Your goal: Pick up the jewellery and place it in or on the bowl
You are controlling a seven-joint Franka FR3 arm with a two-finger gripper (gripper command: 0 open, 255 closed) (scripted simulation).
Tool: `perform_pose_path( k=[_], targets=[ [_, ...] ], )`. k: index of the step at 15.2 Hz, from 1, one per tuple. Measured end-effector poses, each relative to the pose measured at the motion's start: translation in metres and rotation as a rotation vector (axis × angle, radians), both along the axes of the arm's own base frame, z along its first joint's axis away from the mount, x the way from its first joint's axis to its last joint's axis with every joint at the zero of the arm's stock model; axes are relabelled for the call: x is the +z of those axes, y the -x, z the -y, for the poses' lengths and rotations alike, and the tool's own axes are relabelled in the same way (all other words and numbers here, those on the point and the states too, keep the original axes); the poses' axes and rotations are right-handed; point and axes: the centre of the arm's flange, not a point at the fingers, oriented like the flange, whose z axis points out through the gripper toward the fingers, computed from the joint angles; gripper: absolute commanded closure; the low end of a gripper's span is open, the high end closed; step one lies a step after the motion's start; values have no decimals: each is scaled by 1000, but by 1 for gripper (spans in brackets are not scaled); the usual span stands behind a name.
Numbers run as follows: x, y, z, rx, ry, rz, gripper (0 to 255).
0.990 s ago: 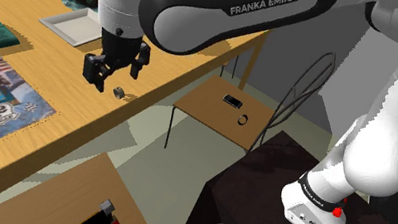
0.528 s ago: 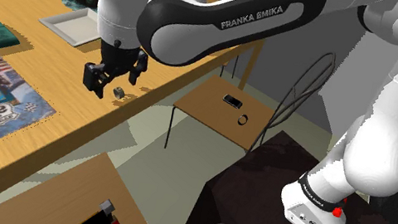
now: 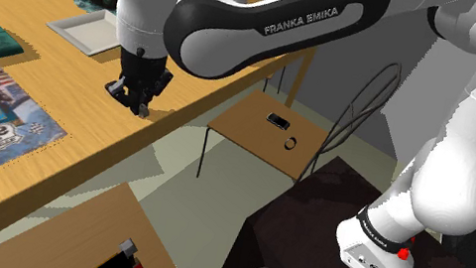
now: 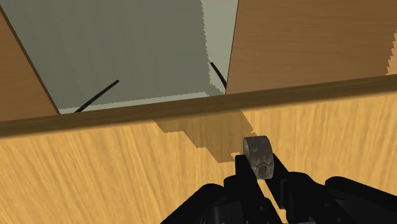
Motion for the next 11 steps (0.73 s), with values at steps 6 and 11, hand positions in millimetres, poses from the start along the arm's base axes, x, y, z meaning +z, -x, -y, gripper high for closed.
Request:
perform_pose_path(
  k=[6,11],
  targets=[
    [0,0,0,0,0,0,255],
    [20,1,0,0,0,0,255]
  ],
)
